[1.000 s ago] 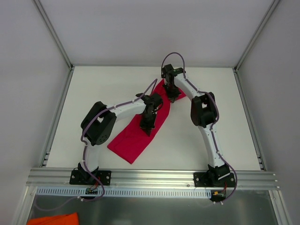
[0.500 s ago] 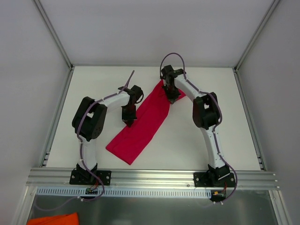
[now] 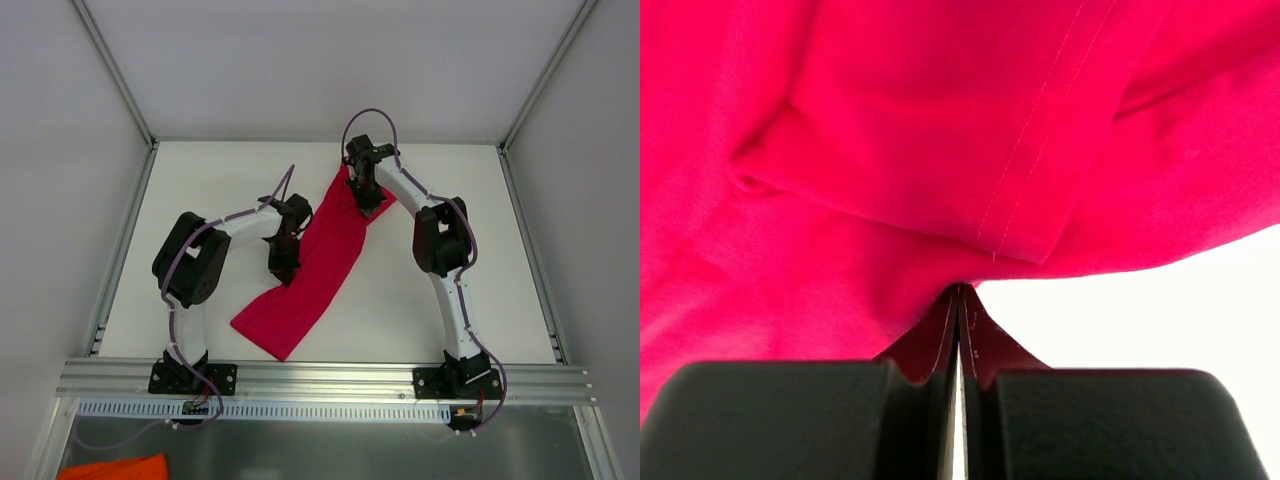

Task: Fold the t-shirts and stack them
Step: Rotate the tshirt 90 degrees

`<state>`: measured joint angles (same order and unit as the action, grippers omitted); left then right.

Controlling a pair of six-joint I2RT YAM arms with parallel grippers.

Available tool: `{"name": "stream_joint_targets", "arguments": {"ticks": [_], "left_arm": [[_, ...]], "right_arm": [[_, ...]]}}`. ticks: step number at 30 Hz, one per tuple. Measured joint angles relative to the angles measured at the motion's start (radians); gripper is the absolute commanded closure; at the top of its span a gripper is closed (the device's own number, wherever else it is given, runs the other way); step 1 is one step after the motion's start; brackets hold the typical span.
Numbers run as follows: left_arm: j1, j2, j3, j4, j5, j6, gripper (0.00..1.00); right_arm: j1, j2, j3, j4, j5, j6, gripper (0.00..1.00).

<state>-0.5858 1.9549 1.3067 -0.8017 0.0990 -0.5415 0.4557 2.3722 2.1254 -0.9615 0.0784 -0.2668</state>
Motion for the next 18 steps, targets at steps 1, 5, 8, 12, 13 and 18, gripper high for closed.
{"name": "stream_joint_targets", "arguments": {"ticks": [1, 5, 8, 12, 13, 18], "left_arm": [[-0.012, 0.003, 0.001, -0.002, 0.015, 0.0, 1.0], [-0.061, 0.039, 0.039, -0.034, 0.068, -0.001, 1.0], [-0.084, 0.073, 0.084, -0.061, 0.093, -0.001, 1.0], [-0.1, 0.113, 0.135, -0.089, 0.119, -0.001, 1.0], [-0.103, 0.122, 0.147, -0.097, 0.126, -0.001, 1.0], [-0.122, 0.163, 0.207, -0.117, 0.151, -0.002, 1.0]], "right_arm": [[-0.001, 0.001, 0.006, 0.0, -0.01, 0.0, 0.99], [-0.003, 0.021, 0.047, 0.0, -0.055, 0.002, 0.99], [-0.003, 0.054, 0.08, 0.002, -0.085, 0.003, 0.99], [-0.003, 0.087, 0.106, -0.001, -0.111, 0.003, 0.99], [-0.004, 0.094, 0.114, -0.001, -0.117, 0.003, 0.99], [-0.005, 0.104, 0.126, 0.002, -0.143, 0.004, 0.99]]}}
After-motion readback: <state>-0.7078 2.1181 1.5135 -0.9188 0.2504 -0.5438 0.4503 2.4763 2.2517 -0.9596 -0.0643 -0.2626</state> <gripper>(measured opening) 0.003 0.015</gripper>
